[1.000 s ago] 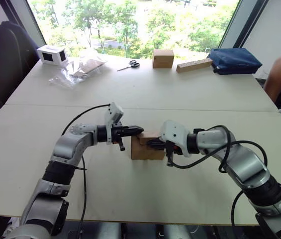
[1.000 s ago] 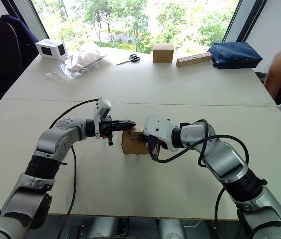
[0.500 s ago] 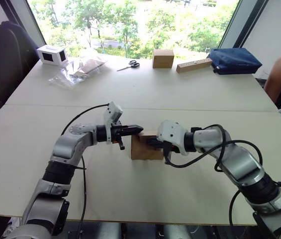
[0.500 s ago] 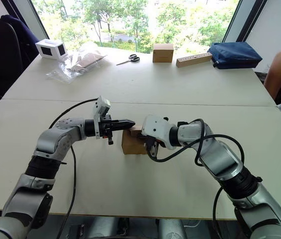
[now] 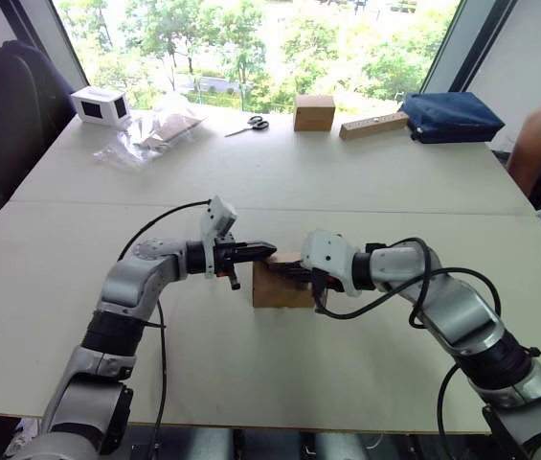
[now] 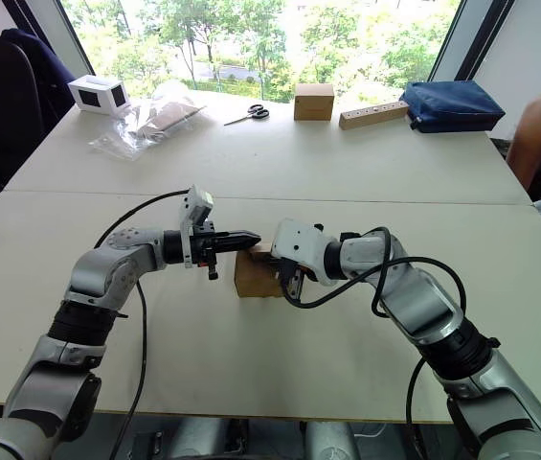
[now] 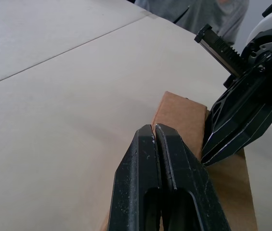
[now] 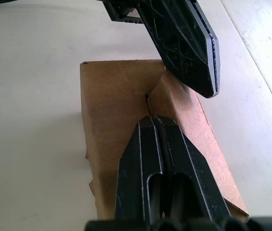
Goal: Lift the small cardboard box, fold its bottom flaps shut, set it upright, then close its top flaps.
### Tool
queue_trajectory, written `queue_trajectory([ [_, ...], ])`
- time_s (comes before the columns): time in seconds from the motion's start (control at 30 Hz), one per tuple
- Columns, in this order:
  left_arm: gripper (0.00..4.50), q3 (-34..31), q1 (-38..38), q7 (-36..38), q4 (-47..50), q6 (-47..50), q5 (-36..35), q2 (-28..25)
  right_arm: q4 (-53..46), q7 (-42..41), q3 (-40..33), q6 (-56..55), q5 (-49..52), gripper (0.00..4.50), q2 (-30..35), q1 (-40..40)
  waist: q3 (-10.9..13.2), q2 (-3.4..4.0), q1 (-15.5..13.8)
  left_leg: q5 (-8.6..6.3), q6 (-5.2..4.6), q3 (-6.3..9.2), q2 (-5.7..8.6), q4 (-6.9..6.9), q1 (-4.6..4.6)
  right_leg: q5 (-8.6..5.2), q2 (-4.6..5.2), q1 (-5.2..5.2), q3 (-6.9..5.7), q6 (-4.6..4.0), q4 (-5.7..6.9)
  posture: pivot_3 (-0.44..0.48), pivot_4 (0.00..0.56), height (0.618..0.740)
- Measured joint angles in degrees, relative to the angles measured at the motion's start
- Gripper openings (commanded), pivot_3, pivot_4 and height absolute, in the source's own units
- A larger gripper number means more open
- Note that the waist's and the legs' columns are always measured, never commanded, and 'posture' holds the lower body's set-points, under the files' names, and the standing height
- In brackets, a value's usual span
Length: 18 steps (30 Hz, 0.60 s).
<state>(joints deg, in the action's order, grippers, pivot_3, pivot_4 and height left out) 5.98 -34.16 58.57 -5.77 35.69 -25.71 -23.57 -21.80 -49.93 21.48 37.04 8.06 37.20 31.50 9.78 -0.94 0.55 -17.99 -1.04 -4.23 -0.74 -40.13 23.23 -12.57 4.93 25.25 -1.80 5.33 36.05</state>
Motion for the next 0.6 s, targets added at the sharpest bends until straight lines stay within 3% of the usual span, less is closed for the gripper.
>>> queue_trajectory([
  [0.3, 0.07, 3.4, -0.1, 2.7, 1.0, -4.6, 3.7, -3.3, -3.2, -2.9, -3.6, 5.1, 5.1, 0.00, 0.9, 0.0, 0.0, 0.00, 0.0, 0.00, -0.01, 0.00, 0.00, 0.00, 0.00, 0.00, 0.00, -0.01, 0.00, 0.00, -0.01, 0.000, 0.150, 0.740],
  [0.6, 0.07, 4.7, -0.4, 3.1, 0.2, -9.7, 7.0, -3.3, -4.1, -1.2, -9.4, 7.6, 9.5, 0.00, 0.7, 0.0, 0.0, 0.00, -0.1, -0.01, -0.01, -0.01, 0.00, 0.00, -0.02, 0.00, 0.01, -0.02, 0.00, 0.00, -0.01, 0.000, 0.150, 0.740],
])
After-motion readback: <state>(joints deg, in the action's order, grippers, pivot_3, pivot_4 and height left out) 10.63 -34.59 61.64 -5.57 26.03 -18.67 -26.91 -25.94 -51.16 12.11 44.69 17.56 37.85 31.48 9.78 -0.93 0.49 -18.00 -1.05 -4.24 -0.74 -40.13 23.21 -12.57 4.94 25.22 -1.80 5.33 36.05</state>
